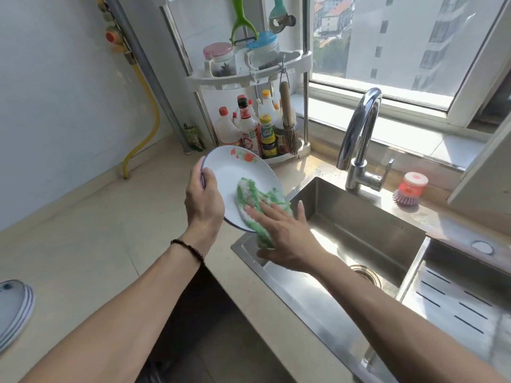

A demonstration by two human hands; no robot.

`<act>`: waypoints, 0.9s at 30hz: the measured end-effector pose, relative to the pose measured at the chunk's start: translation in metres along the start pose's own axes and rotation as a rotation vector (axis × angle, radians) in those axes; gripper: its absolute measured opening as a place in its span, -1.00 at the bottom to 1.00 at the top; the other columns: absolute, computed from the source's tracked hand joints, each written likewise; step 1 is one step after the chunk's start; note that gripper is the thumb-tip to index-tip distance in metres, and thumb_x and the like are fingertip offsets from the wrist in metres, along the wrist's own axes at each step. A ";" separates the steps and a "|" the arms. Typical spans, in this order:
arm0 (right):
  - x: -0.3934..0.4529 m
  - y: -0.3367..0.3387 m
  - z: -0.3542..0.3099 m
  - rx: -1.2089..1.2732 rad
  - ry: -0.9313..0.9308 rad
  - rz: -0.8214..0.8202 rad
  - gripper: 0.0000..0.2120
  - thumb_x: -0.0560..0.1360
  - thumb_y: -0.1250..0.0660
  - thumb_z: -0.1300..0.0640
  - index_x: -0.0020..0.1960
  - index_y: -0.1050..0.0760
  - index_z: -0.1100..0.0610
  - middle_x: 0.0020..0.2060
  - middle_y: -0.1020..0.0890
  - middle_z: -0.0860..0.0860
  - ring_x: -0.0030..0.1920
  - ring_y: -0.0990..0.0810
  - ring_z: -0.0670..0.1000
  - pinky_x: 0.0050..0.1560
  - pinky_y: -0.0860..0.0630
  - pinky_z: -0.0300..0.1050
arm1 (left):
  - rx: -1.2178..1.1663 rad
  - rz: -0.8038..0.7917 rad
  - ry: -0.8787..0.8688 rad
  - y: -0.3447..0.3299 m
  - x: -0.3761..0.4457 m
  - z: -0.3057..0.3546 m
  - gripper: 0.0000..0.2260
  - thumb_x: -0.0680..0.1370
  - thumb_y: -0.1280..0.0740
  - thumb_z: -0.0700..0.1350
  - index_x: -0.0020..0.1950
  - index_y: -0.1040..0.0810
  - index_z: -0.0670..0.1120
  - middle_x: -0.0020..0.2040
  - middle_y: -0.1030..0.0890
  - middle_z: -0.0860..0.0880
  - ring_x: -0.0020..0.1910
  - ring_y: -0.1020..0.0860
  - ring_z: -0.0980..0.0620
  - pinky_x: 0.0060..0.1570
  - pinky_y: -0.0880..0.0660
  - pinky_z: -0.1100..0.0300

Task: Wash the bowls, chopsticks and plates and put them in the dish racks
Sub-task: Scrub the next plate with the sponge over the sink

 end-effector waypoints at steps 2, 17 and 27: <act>0.001 0.001 0.001 0.024 -0.036 0.002 -0.09 0.48 -0.41 -0.18 0.61 0.12 -0.23 0.63 0.03 -0.02 0.62 0.10 0.05 0.46 0.39 0.35 | -0.006 0.044 0.006 0.001 0.001 -0.001 -0.64 0.73 -0.06 -0.03 0.52 -0.37 0.03 0.39 -0.50 -0.02 0.30 -0.49 0.03 0.27 -0.47 0.15; -0.016 0.011 0.005 0.078 0.059 0.268 -0.40 0.50 -0.44 -0.08 0.50 -0.36 -0.14 0.46 -0.44 -0.06 0.50 -0.35 0.05 0.48 0.27 0.28 | -0.061 -0.141 0.217 -0.003 0.008 -0.013 -0.67 0.73 -0.08 0.02 0.47 -0.41 0.11 0.25 -0.58 -0.03 0.08 -0.62 -0.06 -0.19 -0.65 0.05; -0.010 0.034 -0.040 0.007 0.056 0.611 -0.55 0.27 -0.54 0.26 0.13 -0.65 0.01 -0.03 -0.72 0.00 0.02 -0.69 0.13 0.29 -0.43 0.30 | -0.356 -0.124 0.250 -0.019 -0.029 -0.028 -0.46 0.66 -0.25 -0.15 0.57 -0.15 0.19 0.33 -0.53 -0.02 0.19 -0.61 -0.08 -0.12 -0.63 0.03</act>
Point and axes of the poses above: each hand's wrist, its own x-axis towards the middle knuckle, its own y-axis out of the back of the hand, z = x × y, the point moved 8 cm from there along x, towards the middle knuckle
